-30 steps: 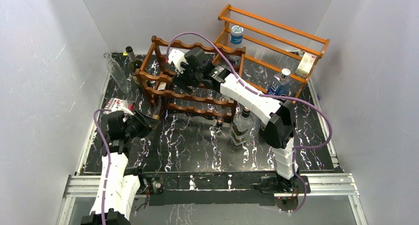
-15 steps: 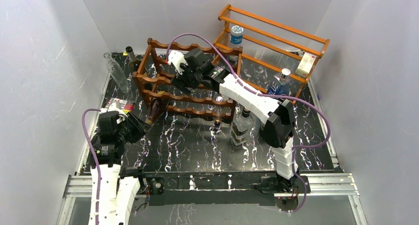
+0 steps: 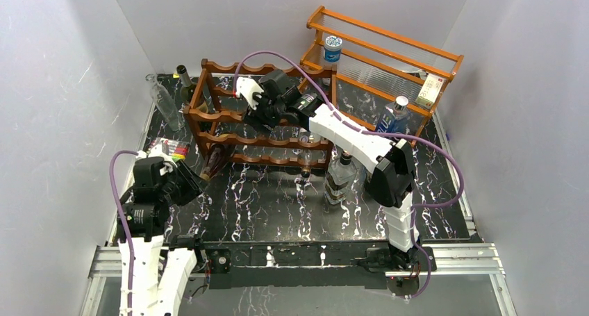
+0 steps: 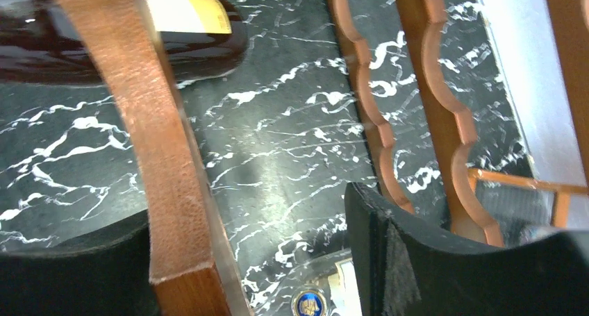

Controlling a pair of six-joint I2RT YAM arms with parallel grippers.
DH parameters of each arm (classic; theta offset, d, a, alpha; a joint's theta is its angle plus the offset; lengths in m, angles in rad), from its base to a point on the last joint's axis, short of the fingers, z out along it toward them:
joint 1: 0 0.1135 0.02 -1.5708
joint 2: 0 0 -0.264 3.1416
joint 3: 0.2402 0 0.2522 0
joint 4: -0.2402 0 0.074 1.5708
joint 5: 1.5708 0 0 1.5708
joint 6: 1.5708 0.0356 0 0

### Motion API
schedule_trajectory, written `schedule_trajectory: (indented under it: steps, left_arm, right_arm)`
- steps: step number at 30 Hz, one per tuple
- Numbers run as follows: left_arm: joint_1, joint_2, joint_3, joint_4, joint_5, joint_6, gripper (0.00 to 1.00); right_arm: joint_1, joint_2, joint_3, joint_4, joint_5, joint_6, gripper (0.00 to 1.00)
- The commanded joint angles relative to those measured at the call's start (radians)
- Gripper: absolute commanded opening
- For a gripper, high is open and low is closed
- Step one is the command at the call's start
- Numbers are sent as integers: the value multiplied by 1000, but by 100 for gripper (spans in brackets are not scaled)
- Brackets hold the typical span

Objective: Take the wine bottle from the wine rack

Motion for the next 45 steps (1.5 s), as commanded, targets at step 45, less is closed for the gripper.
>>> schedule_trajectory:
  steps: [45]
  left_arm:
    - [-4,-82,237,-151,-31,-24,0]
  right_arm:
    - [-93,-72,-117,166,-42,19,66]
